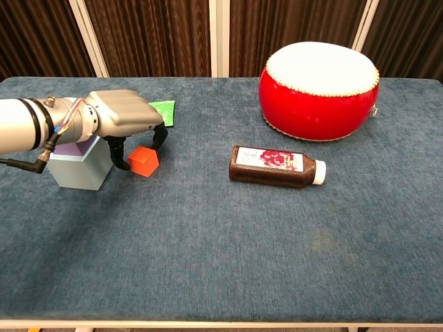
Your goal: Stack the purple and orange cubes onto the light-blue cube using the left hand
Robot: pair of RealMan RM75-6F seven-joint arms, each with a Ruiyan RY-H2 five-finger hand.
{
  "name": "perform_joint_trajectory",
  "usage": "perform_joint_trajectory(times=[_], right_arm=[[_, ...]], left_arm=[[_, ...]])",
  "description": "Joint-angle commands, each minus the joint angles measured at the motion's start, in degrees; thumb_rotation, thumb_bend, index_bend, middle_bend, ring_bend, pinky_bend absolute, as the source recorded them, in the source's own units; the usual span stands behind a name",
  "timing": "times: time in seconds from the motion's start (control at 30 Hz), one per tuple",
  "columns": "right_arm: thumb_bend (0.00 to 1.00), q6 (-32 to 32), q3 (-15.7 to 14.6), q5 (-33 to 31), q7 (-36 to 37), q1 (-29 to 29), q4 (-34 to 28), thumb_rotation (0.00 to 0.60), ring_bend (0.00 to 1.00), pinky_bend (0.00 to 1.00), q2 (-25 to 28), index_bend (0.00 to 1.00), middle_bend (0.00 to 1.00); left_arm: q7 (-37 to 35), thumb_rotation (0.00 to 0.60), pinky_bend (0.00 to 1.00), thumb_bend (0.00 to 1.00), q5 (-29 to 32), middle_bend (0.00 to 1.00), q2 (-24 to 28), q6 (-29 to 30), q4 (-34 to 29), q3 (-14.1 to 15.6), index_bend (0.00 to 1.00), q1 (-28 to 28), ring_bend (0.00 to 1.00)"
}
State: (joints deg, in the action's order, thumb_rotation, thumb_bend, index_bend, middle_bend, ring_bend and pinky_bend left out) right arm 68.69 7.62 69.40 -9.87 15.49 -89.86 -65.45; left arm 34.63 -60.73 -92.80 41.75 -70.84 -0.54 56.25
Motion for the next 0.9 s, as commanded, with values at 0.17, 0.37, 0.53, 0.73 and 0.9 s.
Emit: perform_joint_trajectory(times=[0.17, 0.37, 0.53, 0.73, 0.9], right_arm=[[0.20, -0.23, 0.04, -0.25, -0.59, 0.30, -0.28, 0.600, 0.00, 0.00, -0.10, 0.00, 0.01], [0.20, -0.01, -0.07, -0.20, -0.58, 0.21, -0.33, 0.600, 0.00, 0.00, -0.08, 0.00, 0.01], [0.20, 0.29, -0.14, 0.08, -0.12, 0.06, -0.17, 0.600, 0.00, 0.00, -0.12, 0.00, 0.01], [0.20, 0.35, -0.26, 0.67, 0.41, 0.11, 0.00, 0.600, 0.00, 0.00, -0.33, 0.00, 0.01], [0.20, 0.55, -0.34, 1.34, 0.73, 0.17, 0.00, 0.600, 0.00, 0.00, -0.41, 0.00, 0.01]], left_arm=[[-1.13, 0.600, 0.41, 0.24, -0.65, 0.45, -0.02, 0.06, 0.28, -0.33, 0.59, -0.29, 0.29], [-1.77, 0.600, 0.41, 0.24, -0.71, 0.47, 0.55, 0.34, -0.70, -0.83, 0.61, -0.54, 0.29], [-1.33, 0.600, 0.42, 0.24, 1.76, 0.47, 2.57, -0.02, -3.85, -2.33, 0.62, 0.05, 0.29], [1.88, 0.600, 0.42, 0.24, 9.66, 0.47, 7.90, 0.36, -10.50, -6.35, 0.62, 2.98, 0.29], [7.81, 0.600, 0.42, 0.24, 20.47, 0.47, 13.75, 4.33, -17.47, -8.48, 0.61, 5.75, 0.29]])
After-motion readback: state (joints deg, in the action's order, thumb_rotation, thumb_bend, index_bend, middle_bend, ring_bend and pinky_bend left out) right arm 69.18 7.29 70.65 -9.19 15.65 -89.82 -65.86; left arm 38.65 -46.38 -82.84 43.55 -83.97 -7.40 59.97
